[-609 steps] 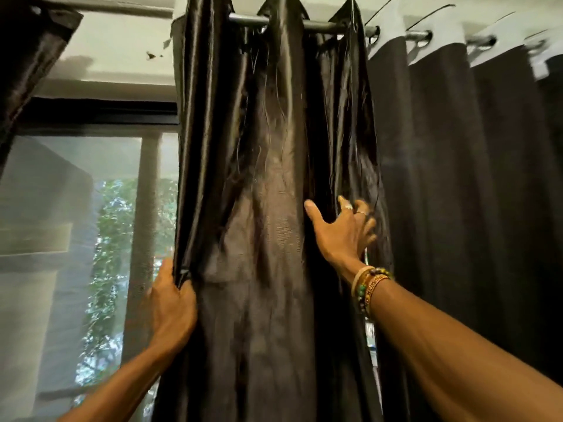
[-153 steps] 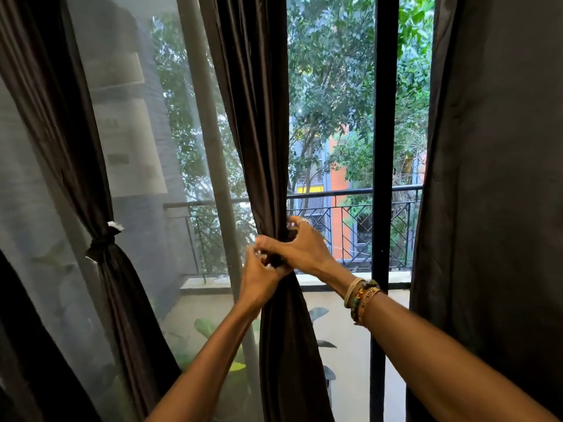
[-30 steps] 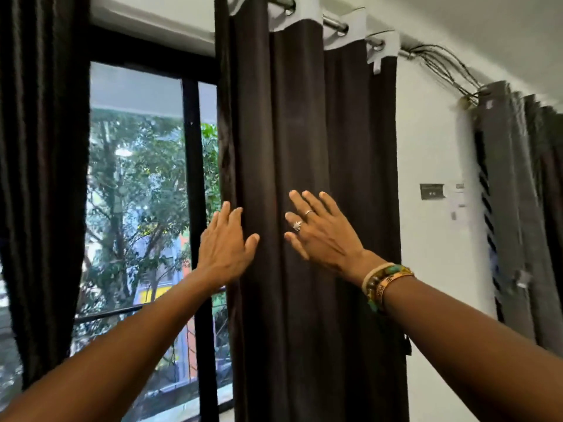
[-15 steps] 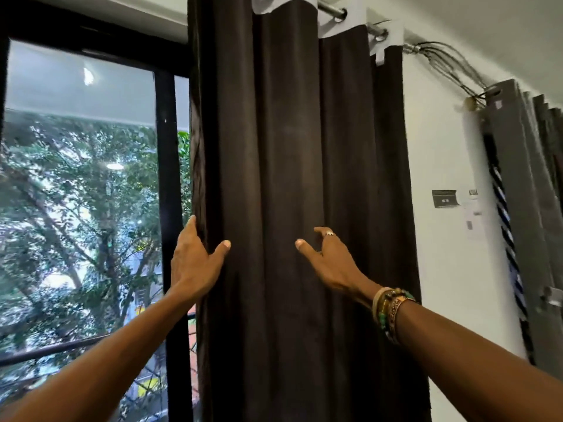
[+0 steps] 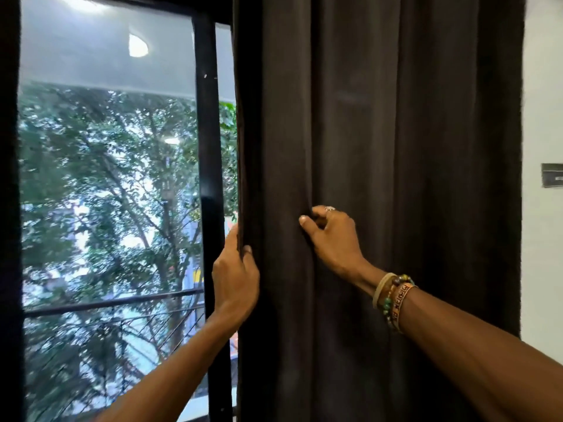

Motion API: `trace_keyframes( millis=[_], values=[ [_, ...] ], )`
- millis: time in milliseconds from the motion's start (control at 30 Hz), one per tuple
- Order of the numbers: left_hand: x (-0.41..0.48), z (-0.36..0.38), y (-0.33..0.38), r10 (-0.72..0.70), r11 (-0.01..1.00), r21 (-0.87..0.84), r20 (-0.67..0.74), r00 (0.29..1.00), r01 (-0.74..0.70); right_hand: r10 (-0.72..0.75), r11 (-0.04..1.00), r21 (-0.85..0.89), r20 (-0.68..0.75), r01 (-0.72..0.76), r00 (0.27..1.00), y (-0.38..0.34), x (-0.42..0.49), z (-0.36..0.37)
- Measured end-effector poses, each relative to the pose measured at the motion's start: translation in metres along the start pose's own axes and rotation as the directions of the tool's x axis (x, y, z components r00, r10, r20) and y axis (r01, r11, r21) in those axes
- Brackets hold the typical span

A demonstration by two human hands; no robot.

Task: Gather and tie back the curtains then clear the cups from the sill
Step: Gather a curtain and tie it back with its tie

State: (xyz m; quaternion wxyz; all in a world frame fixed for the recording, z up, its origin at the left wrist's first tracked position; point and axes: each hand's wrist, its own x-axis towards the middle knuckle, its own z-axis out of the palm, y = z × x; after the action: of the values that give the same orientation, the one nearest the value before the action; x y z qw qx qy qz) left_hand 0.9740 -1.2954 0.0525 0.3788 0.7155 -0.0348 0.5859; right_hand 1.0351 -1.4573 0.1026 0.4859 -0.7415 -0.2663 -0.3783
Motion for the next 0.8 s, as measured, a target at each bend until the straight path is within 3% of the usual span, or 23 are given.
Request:
trace_keyframes(
  millis=[133, 200, 267, 333, 400, 467, 500, 567, 633, 733, 800],
  values=[
    [-0.038, 0.005, -0.008, 0.041, 0.999, -0.005, 0.069, 0.997, -0.041, -0.002, 0.996, 0.087, -0.063, 0.007, 0.998, 0.006, -0.003, 0.013],
    [-0.056, 0.011, -0.012, 0.019, 0.999, 0.046, 0.162, 0.987, -0.027, -0.089, 0.988, 0.135, 0.049, 0.082, 0.995, -0.010, -0.013, 0.024],
    [-0.071, 0.017, -0.011, -0.016, 0.998, 0.060, 0.171, 0.985, 0.006, -0.281, 0.945, 0.227, 0.190, 0.237, 0.941, -0.043, -0.022, 0.038],
    [-0.080, 0.024, -0.006, -0.069, 0.998, 0.004, 0.020, 0.997, 0.069, -0.436, 0.876, 0.345, 0.271, 0.337, 0.858, -0.081, -0.024, 0.043],
    [-0.083, 0.023, -0.001, -0.156, 0.988, -0.021, -0.210, 0.965, 0.155, -0.508, 0.826, 0.448, 0.329, 0.342, 0.796, -0.103, -0.019, 0.042],
    [-0.085, 0.018, -0.004, -0.254, 0.966, -0.034, -0.335, 0.907, 0.257, -0.541, 0.783, 0.500, 0.256, 0.370, 0.801, -0.102, -0.023, 0.036],
    [-0.086, 0.014, -0.008, -0.275, 0.959, -0.039, -0.364, 0.890, 0.281, -0.528, 0.781, 0.474, 0.153, 0.407, 0.835, -0.092, -0.028, 0.033],
    [-0.091, 0.006, -0.014, -0.286, 0.950, 0.012, -0.374, 0.882, 0.313, -0.446, 0.810, 0.328, -0.194, 0.486, 0.874, -0.062, -0.039, 0.026],
    [-0.099, 0.002, -0.015, -0.319, 0.921, 0.092, -0.379, 0.869, 0.378, -0.328, 0.908, 0.131, -0.369, 0.398, 0.870, -0.026, -0.048, 0.015],
    [-0.103, -0.002, -0.007, -0.410, 0.873, 0.100, -0.382, 0.828, 0.478, -0.058, 0.994, 0.077, -0.287, 0.083, 0.956, 0.022, -0.049, 0.001],
    [-0.104, -0.004, -0.001, -0.430, 0.863, 0.104, -0.361, 0.828, 0.494, 0.132, 0.989, 0.100, -0.219, -0.113, 0.967, 0.044, -0.050, -0.012]
  ],
)
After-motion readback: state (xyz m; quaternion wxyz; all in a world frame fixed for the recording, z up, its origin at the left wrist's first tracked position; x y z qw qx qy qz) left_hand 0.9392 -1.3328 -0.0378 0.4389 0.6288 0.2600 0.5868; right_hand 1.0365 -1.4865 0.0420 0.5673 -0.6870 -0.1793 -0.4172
